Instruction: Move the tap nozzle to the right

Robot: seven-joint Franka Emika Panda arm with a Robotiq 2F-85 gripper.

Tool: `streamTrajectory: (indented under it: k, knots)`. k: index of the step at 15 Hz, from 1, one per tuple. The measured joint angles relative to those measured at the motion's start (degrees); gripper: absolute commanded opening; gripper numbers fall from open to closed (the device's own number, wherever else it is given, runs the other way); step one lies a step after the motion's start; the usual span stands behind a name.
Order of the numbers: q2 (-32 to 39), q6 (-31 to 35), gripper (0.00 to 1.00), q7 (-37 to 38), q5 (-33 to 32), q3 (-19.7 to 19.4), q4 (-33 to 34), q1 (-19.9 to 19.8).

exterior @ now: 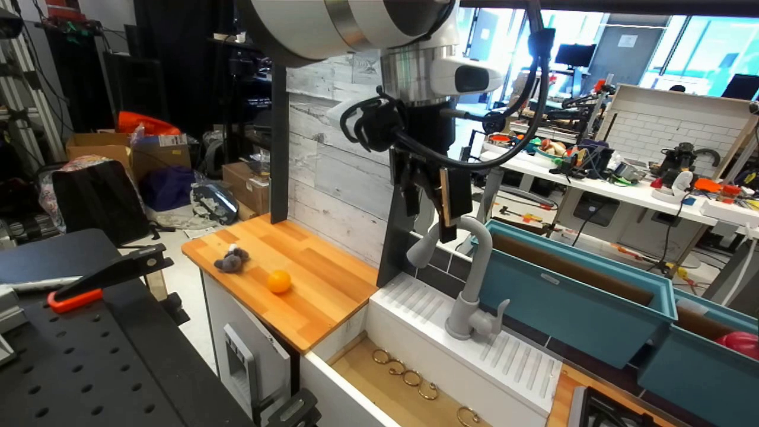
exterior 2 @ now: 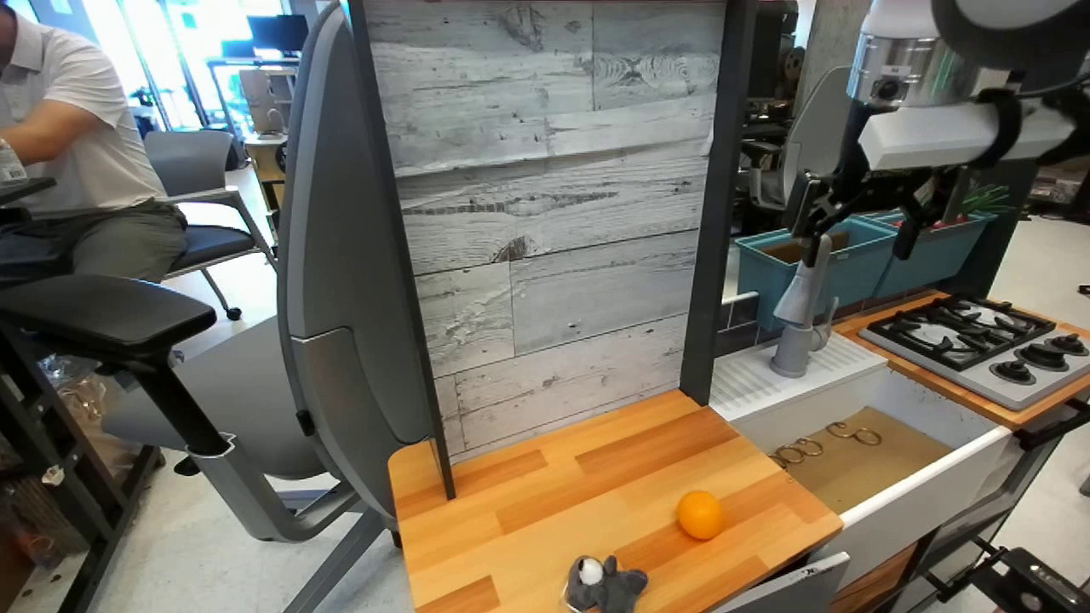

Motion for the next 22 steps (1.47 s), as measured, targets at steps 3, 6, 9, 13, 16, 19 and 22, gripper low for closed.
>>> streamTrajectory:
  k: [3,6,9,13,16,19,22]
  knots:
    - [2.88,1.18,1.00,0.27,0.02,-1.53,2.04,2.83]
    - [5.90,3.07,1.00,0.72,0.02,-3.88,3.92,4.37]
    - [9.08,4.09,1.00,0.79,0.06,-6.04,5.89,5.32]
    - [12.79,4.13,1.00,0.88,0.13,-7.61,8.44,7.08]
    - [15.29,4.13,1.00,1.38,0.14,-8.80,9.80,8.59]
    - [16.31,4.15,1.00,2.02,0.17,-10.14,10.18,10.04]
    - [16.34,4.15,1.00,2.29,0.17,-11.12,9.76,10.76]
